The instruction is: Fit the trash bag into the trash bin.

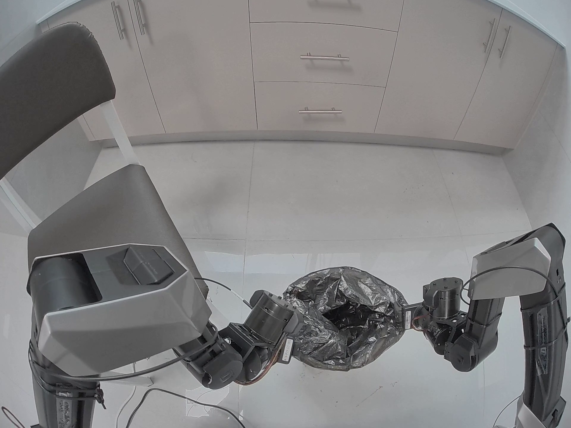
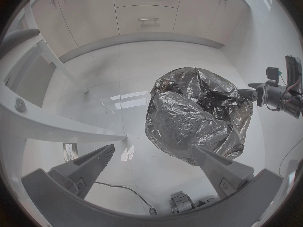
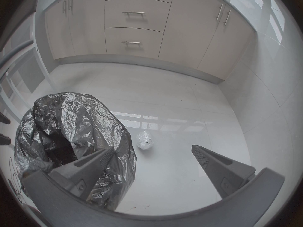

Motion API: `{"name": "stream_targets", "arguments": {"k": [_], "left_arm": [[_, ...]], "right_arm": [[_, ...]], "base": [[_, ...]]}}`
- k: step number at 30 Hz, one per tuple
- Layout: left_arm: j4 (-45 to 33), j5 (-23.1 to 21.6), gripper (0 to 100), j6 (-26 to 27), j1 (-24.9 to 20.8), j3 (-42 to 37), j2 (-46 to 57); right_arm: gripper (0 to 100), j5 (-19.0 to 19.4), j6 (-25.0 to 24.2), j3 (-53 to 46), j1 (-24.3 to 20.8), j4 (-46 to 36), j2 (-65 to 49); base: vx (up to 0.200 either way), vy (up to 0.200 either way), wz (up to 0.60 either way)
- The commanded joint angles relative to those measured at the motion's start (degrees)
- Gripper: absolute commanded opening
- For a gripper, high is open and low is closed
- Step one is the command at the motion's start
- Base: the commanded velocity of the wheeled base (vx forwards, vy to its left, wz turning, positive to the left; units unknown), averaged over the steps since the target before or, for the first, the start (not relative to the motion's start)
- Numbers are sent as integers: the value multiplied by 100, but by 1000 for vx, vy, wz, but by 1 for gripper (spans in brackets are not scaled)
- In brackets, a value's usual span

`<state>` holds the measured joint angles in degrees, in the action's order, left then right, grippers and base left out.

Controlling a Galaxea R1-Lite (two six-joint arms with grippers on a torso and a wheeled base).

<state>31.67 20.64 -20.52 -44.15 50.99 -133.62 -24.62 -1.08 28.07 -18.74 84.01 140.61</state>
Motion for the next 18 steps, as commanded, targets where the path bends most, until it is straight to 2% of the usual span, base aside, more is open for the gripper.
{"name": "stream_targets", "arguments": {"k": [1, 8, 13, 18], "left_arm": [[6, 2, 100, -5, -5, 7, -76], [6, 10, 100, -14, -5, 25, -120], [15, 10, 100, -5, -5, 25, -155], [23, 10, 100, -14, -5, 33, -191]], "right_arm": [[100, 19, 21, -224, 107, 160, 169], [100, 72, 47, -206, 213, 169, 169], [100, 300, 56, 137, 300, 169, 301], [100, 362, 100, 585, 327, 55, 327]], "base": [[0, 0, 0], [0, 0, 0], [0, 0, 0], [0, 0, 0]]}}
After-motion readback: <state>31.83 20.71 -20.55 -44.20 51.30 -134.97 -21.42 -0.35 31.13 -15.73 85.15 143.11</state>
